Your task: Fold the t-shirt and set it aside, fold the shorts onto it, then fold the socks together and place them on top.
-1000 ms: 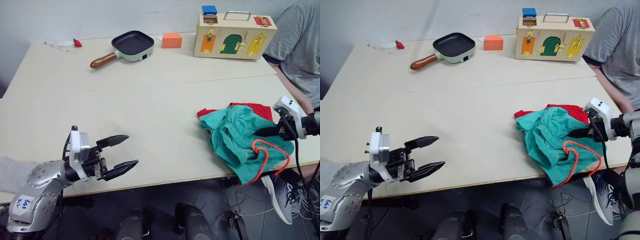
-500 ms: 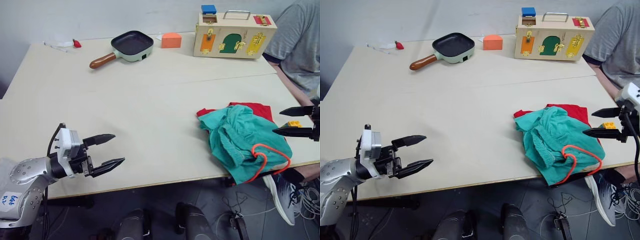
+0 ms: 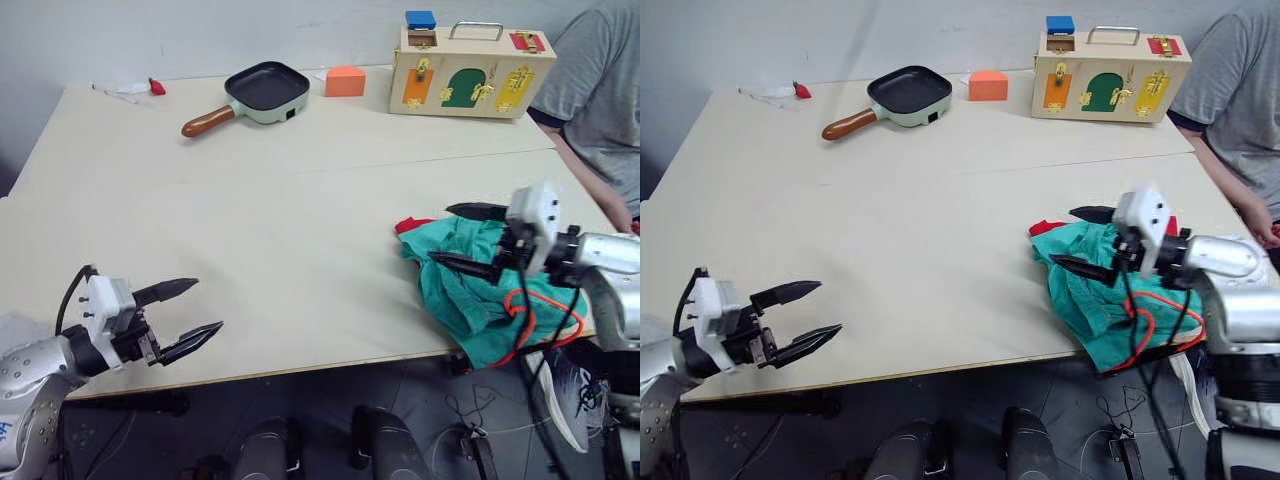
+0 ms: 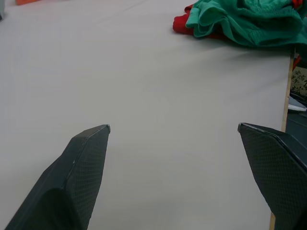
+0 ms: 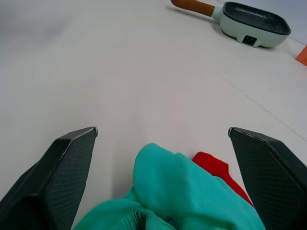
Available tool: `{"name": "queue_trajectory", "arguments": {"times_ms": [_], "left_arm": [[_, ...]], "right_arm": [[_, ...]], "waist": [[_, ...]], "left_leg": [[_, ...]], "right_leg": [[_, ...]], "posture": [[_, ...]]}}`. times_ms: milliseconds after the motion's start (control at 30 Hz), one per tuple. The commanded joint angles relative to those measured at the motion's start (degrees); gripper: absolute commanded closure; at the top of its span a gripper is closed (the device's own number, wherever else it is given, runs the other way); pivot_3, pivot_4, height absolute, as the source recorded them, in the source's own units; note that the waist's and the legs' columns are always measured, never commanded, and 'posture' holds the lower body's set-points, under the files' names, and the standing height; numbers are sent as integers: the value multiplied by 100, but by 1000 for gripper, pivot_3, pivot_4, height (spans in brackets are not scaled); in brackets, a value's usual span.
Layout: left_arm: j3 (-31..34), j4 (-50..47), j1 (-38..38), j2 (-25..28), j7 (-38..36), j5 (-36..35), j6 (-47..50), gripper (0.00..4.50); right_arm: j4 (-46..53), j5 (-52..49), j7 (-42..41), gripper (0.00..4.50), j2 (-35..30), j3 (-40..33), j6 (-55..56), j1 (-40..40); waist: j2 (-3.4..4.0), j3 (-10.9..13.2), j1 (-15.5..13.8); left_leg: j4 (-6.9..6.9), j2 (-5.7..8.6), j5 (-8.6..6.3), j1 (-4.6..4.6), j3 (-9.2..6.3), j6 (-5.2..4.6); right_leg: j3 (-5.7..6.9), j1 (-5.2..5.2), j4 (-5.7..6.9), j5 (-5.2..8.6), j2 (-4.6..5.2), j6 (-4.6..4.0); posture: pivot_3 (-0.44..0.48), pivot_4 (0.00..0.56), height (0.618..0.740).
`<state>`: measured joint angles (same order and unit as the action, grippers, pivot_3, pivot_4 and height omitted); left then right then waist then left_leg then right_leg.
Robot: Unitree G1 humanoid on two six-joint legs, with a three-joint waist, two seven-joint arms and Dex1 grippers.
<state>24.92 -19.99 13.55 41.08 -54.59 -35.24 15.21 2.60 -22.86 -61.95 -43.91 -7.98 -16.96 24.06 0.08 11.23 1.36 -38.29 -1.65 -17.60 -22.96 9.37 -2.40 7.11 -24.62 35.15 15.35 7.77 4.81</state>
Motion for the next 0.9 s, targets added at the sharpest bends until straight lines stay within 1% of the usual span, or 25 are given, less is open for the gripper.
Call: {"name": "queue_trajectory", "arguments": {"times_ms": [33, 67, 133, 167, 200, 267, 300, 333, 400, 433, 500, 567, 633, 700, 767, 800, 900], "left_arm": [[314, -271, 99, 1, 91, -16, -119, 0], [351, -273, 125, 6, 112, -11, -119, 0], [428, -272, 175, 20, 123, -15, -109, 0], [489, -266, 219, 34, 136, -1, -98, 0], [599, -258, 284, 28, 175, -18, -62, 0], [911, -297, 476, -36, 287, -232, 134, 0], [1115, -307, 655, -108, 352, -277, 172, 0], [1336, -305, 911, -210, 401, -289, 194, 0], [1732, -282, 1414, -459, 529, -223, 175, 0], [1912, -258, 1650, -597, 585, -195, 142, 0], [2316, -104, 2187, -945, 741, -120, 61, 0], [2704, 66, 2613, -1351, 924, -181, -6, 0], [2990, 172, 2972, -1711, 1033, -255, -79, 0], [3124, 199, 3268, -1946, 1149, -286, 2, 0], [3125, 129, 3428, -2042, 1253, -309, 140, 0], [3111, 82, 3455, -2048, 1336, -300, 190, 0], [3056, -157, 3371, -1932, 1563, -408, 420, 0]], "right_arm": [[282, -163, 117, 40, 152, -20, -36, -32], [266, -175, 88, 40, 216, 47, -15, -22], [250, -170, 62, 40, 314, 156, 5, 1], [253, -170, 55, 40, 363, 207, 18, 14], [281, -186, 38, 40, 413, 255, 19, 10], [372, -205, 20, 40, 484, 327, 28, -74], [438, -255, 35, 40, 561, 308, 90, -152], [492, -239, 45, 40, 629, 295, 247, -234], [615, -315, -85, 40, 728, 267, 493, -444], [663, -294, -168, 40, 719, 278, 619, -559], [739, -345, -342, 40, 743, 257, 886, -809], [783, -326, -378, 40, 772, 222, 1126, -1012], [802, -355, -487, 40, 818, 180, 1443, -1226], [770, -461, -630, 40, 865, 116, 1684, -1450], [659, -575, -794, 40, 859, 92, 1768, -1580], [573, -558, -944, 40, 833, 110, 1956, -1628], [642, -685, -1140, 40, 815, 184, 1991, -1716]], "waist": [[0, 0, 15], [9, 5, 59], [15, 9, 143], [16, 9, 168], [15, 9, 172], [25, 15, 162], [24, 19, 123], [23, 19, 45], [19, 20, -63], [19, 20, -101], [11, 23, -169], [3, 19, -189], [-6, 20, -208], [-10, 19, -239], [-14, 18, -276], [-14, 19, -293], [-17, 17, -303]], "left_leg": [[4, 5, 9, -3, -22, -19], [7, 11, 18, -13, -51, -32], [66, 96, 88, -14, -245, -51], [85, 124, 115, -19, -306, -52], [119, 182, 157, -18, -398, -51], [138, 273, 205, -30, -546, -68], [140, 313, 217, -29, -611, -79], [116, 314, 218, -23, -605, -66], [111, 309, 214, -21, -599, -61], [111, 303, 206, -21, -596, -57], [105, 299, 183, -20, -593, -30], [106, 294, 159, -21, -593, -56], [109, 287, 146, -20, -588, -59], [110, 279, 138, -22, -582, -61], [110, 275, 130, -22, -579, -66], [110, 274, 127, -22, -579, -69], [108, 274, 124, -24, -578, -74]], "right_leg": [[21, 16, -9, -1, 5, 1], [52, 35, -10, -1, 11, 2], [252, 140, -31, -2, 88, 9], [319, 177, -48, 0, 92, 13], [393, 220, -54, 11, 132, 33], [519, 269, -17, 62, 218, 115], [540, 297, 7, 90, 247, 158], [468, 284, 30, 111, 225, 177], [360, 291, 7, 117, 202, 167], [339, 295, -29, 117, 191, 166], [302, 299, -48, 117, 188, 164], [247, 302, -74, 116, 172, 162], [220, 303, -95, 117, 164, 161], [218, 305, -115, 118, 157, 158], [217, 307, -125, 119, 156, 156], [216, 307, -129, 120, 156, 155], [210, 307, -132, 125, 157, 145]], "posture": [[0, 150, 740], [0, 150, 740], [0, 150, 740], [0, 150, 740], [0, 150, 740], [0, 150, 740], [0, 150, 740], [0, 150, 740], [0, 150, 740], [0, 150, 740], [0, 150, 740], [0, 150, 740], [0, 150, 740], [0, 150, 740], [0, 150, 740], [0, 150, 740], [0, 150, 740]]}}
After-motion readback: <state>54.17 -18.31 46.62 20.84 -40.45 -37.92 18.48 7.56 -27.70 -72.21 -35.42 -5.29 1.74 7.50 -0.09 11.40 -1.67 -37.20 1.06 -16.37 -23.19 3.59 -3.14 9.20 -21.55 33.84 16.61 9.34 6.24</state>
